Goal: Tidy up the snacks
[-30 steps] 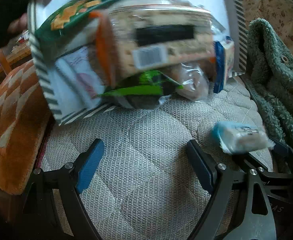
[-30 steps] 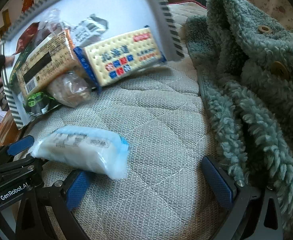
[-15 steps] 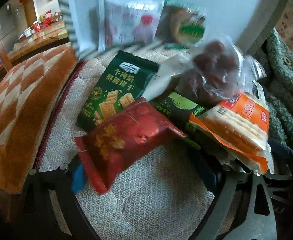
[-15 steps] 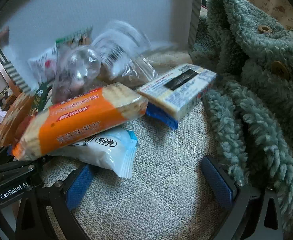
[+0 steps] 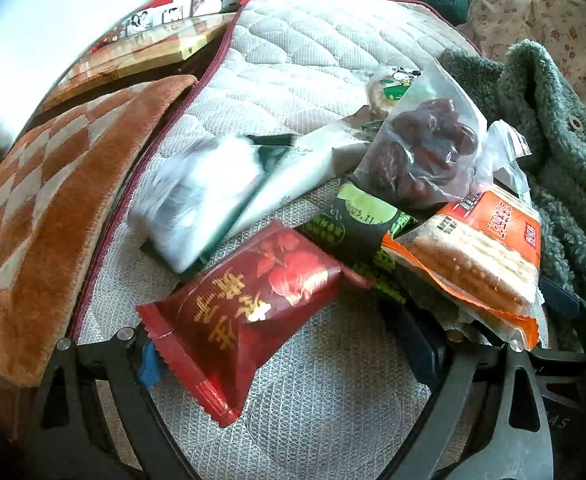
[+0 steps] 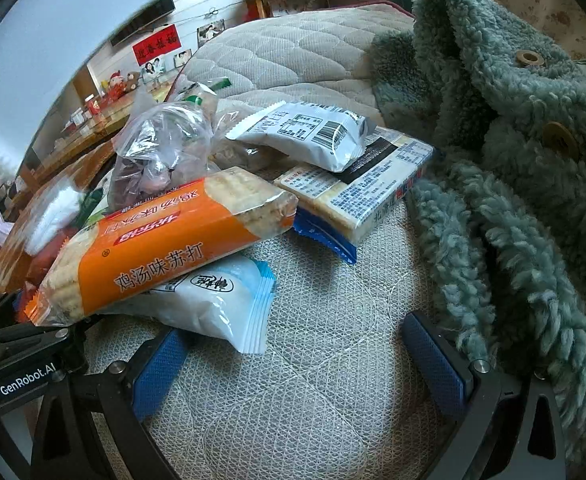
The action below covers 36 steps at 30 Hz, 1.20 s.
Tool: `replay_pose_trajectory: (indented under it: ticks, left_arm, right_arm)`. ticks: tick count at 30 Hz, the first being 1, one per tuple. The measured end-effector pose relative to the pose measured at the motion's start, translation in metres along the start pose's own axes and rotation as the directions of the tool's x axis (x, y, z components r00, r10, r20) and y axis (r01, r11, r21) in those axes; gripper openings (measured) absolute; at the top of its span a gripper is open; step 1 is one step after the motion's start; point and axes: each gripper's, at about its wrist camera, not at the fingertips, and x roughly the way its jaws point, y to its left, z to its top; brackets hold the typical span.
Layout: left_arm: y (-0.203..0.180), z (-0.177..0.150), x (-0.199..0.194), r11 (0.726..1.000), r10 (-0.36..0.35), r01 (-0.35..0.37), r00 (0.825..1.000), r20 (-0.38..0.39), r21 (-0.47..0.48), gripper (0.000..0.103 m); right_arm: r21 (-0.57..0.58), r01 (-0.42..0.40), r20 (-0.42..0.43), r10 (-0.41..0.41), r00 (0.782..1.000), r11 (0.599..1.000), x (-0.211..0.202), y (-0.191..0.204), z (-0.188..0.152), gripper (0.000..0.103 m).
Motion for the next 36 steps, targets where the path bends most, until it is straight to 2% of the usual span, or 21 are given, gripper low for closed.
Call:
replay_pose_trajectory:
  ticks: [23,33,36]
  left_arm:
    - [0.003,-0.0015,0.0003,1.0,-0.001,0.001,1.0,0.0,0.0,0.093]
    - [0.0026,-0.0014,0.0003,1.0,0.001,-0.001,1.0,0.0,0.001,0.093]
    - [0.0029,-0.0014,0.0003,1.0,0.02,-0.02,1.0,0.001,0.004,0.097]
  right_arm:
    - [-0.001,-0.001,-0.003,0.001,1.0,1.0,0.0,0.0,-0.0004,0.103]
    - [0.0,-0.035,-0.022,0.035,0.999,0.999,-0.0009,-0.0035,0.0012,0.103]
    - [-0.001,-0.031,-0.029,0.031,0.999,1.0,-0.0005,-0.0031,0.003,0.103]
